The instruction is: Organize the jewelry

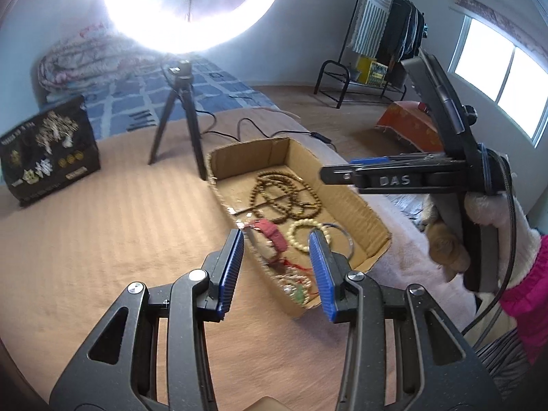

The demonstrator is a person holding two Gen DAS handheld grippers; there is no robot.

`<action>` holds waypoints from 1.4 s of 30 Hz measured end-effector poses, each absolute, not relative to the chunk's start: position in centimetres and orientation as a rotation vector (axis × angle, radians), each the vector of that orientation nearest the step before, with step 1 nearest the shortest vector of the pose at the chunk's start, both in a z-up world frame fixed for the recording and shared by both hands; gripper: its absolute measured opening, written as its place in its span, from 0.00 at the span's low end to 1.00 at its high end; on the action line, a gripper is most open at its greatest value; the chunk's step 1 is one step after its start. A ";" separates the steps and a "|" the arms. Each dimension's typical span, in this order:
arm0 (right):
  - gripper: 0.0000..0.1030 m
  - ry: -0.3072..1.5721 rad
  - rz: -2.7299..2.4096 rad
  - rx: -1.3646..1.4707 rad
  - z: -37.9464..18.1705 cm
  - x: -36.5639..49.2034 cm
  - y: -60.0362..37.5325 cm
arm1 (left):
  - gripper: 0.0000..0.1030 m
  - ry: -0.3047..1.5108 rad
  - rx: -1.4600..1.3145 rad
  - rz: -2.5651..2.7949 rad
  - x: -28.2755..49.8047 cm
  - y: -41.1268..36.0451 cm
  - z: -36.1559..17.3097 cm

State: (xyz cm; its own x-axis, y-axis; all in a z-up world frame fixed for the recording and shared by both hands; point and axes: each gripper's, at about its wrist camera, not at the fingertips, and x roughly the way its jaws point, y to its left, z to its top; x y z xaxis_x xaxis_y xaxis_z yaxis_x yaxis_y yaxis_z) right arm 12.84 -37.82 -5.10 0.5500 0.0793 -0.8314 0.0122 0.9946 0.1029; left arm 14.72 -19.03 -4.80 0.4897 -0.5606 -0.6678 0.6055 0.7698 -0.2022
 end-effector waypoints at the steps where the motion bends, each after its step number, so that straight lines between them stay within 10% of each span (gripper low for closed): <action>1: 0.54 0.984 0.042 0.102 -4.9 12.7 -37.8 | 0.39 0.784 0.067 -0.704 14.6 -18.6 -4.6; 22: 0.68 0.927 0.035 0.027 -1.6 6.0 -33.5 | 0.39 0.702 0.119 -0.523 10.4 -9.1 -0.6; 26: 0.69 0.919 0.001 -0.013 -1.2 4.3 -32.3 | 0.66 0.683 0.110 -0.508 9.0 -9.0 -0.2; 42: 0.73 0.859 -0.082 -0.008 -1.0 -0.5 -30.4 | 0.79 0.682 0.176 -0.482 4.6 -9.6 -0.2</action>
State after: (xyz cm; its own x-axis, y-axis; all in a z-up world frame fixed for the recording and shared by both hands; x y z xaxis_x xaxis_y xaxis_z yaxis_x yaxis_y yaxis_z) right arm -0.50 -30.43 -1.02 0.6501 -0.0756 -0.7561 0.0694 0.9968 -0.0400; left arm 4.63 -9.61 -0.19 0.6715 -0.3695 -0.6423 0.4823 0.8760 0.0002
